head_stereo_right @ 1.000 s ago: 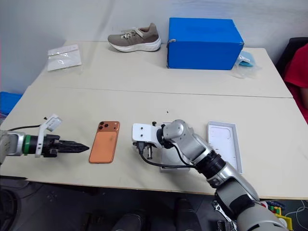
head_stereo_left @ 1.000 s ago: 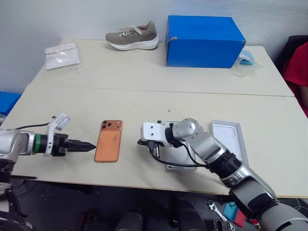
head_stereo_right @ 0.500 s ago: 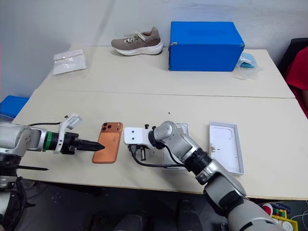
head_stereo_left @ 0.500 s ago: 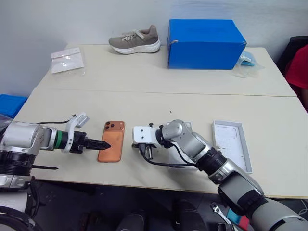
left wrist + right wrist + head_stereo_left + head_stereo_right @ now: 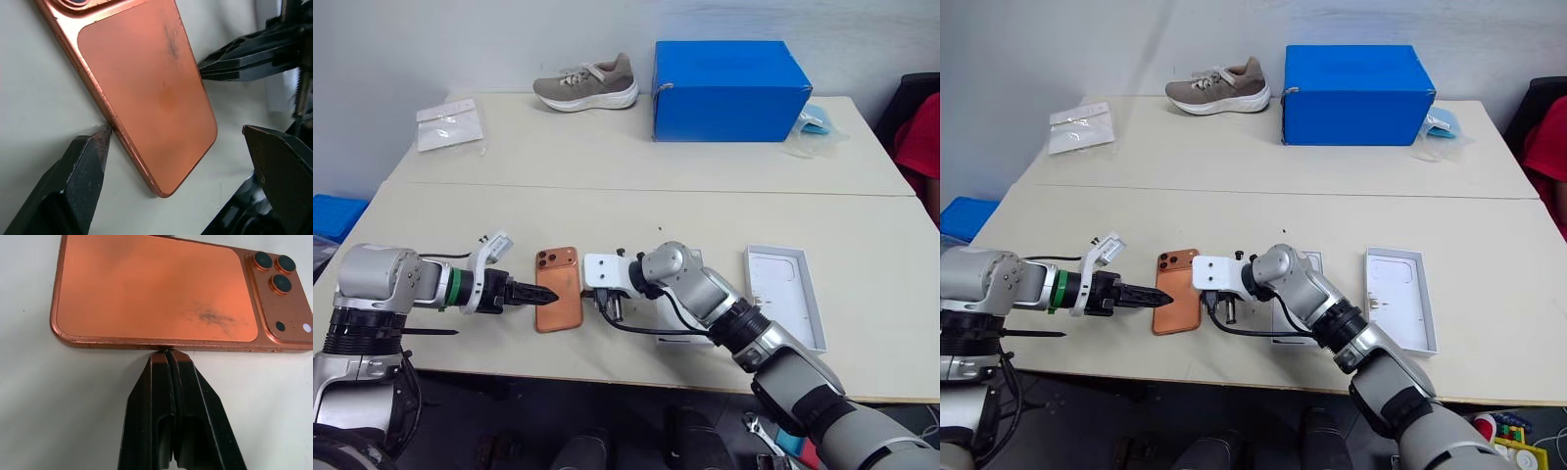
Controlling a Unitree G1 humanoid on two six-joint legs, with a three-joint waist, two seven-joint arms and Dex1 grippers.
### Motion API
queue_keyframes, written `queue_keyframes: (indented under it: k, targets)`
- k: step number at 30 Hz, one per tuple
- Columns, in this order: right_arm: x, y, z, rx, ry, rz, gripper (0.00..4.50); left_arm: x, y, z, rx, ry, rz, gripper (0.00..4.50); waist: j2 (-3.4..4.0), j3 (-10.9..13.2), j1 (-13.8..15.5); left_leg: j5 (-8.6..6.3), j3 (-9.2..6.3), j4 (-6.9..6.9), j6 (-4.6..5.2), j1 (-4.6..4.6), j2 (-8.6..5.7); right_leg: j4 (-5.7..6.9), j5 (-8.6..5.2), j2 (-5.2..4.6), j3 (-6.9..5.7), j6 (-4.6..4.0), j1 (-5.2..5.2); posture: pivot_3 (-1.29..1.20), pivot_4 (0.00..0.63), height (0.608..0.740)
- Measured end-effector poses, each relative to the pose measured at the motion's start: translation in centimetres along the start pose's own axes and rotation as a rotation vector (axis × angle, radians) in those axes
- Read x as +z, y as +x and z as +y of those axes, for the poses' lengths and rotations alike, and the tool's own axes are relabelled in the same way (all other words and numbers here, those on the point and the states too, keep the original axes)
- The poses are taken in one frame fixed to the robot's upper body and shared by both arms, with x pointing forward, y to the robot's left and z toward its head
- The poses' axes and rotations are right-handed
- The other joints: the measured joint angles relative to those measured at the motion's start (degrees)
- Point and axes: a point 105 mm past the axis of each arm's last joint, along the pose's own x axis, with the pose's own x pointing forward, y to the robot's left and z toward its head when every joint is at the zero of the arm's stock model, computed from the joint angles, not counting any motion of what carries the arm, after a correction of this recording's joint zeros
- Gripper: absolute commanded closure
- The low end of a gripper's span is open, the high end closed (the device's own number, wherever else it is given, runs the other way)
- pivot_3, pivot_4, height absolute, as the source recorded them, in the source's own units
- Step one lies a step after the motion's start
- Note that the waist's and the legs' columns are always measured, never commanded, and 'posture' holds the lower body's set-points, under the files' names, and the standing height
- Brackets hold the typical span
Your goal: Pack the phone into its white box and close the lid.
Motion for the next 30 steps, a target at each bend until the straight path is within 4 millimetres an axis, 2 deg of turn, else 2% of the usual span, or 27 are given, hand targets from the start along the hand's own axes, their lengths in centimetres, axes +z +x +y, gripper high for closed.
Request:
queue_keyframes:
  k: [11, 18, 23, 27, 30]
  targets:
    - [-0.7, -0.5, -0.3, -0.025, 0.025, 0.005, 4.49, -0.1, 0.4, 0.3, -0.115, -0.152, -0.054, 0.0, 0.01, -0.2, 0.1, 0.0, -0.09, 0.0, 0.0, 0.03, -0.05, 0.01, 0.0, 0.0, 0.05, 0.0, 0.03, 0.0, 0.15, 0.74]
    - [-1.0, -0.7, -0.1, -0.014, 0.049, -0.004, 4.49, -0.2, 0.6, 0.1, -0.131, -0.175, -0.079, 0.0, -0.03, -0.2, 0.3, 0.0, -0.3, -0.01, 0.01, 0.03, -0.12, 0.05, 0.0, 0.0, 0.2, 0.0, 0.07, 0.0, 0.15, 0.74]
    - [-1.3, -0.9, 0.0, -0.006, 0.06, -0.006, 4.49, -0.1, 1.0, 0.1, -0.101, -0.17, -0.078, 0.0, 0.05, -0.3, 0.4, 0.01, -0.46, -0.01, 0.01, 0.18, -0.15, 0.01, 0.0, 0.0, 0.23, 0.0, 0.29, 0.0, 0.15, 0.74]
    - [-1.4, -0.8, 0.2, 0.005, 0.018, 0.011, 4.49, -0.1, 1.3, 0.2, -0.025, -0.13, -0.057, 0.0, 0.12, -0.4, 0.4, -0.01, -0.5, -0.24, -0.03, 0.86, -0.1, -0.23, -0.01, 0.05, 0.28, 0.01, 0.96, 0.0, 0.15, 0.74]
    - [-1.1, -0.5, 0.6, 0.025, -0.01, 0.006, 4.49, 0.1, 0.8, 0.4, 0.024, -0.112, -0.038, 0.0, 0.1, -0.4, 0.0, 0.0, -0.46, -0.26, -0.12, 0.92, -0.03, -0.25, -0.03, 0.03, 0.41, 0.04, 0.98, 0.0, 0.15, 0.74]
